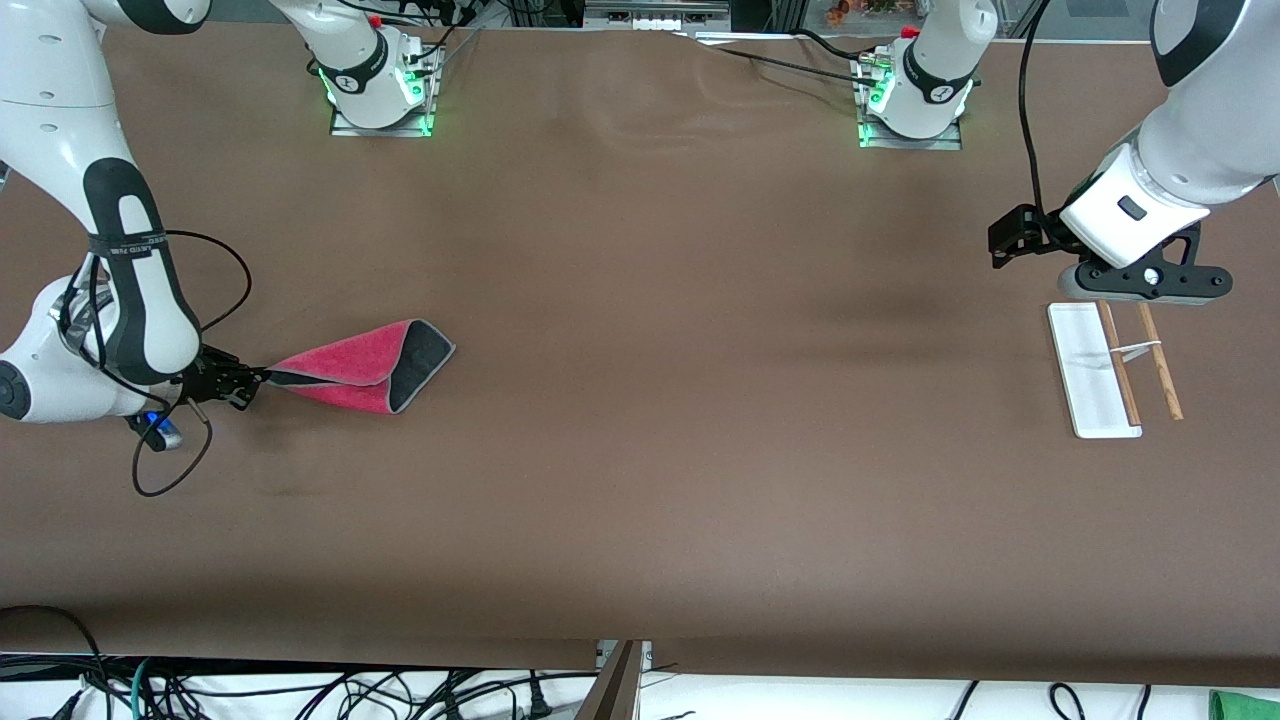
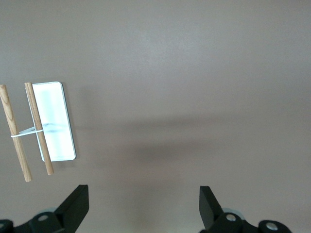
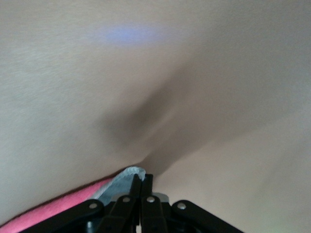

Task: Pass towel and hang on rack
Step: 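Close the right gripper on the towel corner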

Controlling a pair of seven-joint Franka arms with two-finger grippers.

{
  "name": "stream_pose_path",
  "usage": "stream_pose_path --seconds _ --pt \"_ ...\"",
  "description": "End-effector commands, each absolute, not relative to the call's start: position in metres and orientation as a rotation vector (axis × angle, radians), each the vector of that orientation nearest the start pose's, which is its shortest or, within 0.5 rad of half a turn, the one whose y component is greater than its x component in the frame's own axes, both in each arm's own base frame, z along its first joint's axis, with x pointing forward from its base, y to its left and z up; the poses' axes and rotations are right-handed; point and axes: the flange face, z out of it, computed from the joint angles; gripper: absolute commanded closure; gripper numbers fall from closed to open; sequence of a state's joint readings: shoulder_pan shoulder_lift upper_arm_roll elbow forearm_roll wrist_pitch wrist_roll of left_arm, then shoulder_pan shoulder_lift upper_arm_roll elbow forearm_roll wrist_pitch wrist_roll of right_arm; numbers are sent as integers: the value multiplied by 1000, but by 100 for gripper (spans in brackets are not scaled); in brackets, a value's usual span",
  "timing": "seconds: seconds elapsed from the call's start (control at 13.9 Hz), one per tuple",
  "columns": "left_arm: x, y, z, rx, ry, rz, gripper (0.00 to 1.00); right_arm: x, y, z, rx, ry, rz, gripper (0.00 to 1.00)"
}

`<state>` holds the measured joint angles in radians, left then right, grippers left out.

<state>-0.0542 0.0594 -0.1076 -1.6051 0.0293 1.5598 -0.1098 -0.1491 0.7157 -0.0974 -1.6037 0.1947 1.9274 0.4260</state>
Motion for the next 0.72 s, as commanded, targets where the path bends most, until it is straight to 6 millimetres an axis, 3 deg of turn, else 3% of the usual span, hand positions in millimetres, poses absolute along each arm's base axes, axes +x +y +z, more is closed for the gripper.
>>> stream_pose_path --seconds 0.0,0.22,0.43,0.58,0.65 --pt "561 -85 578 -3089 85 145 0 653 -128 224 -2781 1073 628 100" --pt "561 -85 578 -3089 83 145 0 665 -102 266 -2820 1004 655 100" --pt "561 -80 580 -3091 87 148 0 663 -66 317 -2858 914 652 100" --pt "561 -78 583 -3092 83 139 0 658 -35 350 -2896 849 658 100" --pt "561 -76 583 -3092 82 142 0 655 -10 367 -2925 842 656 100"
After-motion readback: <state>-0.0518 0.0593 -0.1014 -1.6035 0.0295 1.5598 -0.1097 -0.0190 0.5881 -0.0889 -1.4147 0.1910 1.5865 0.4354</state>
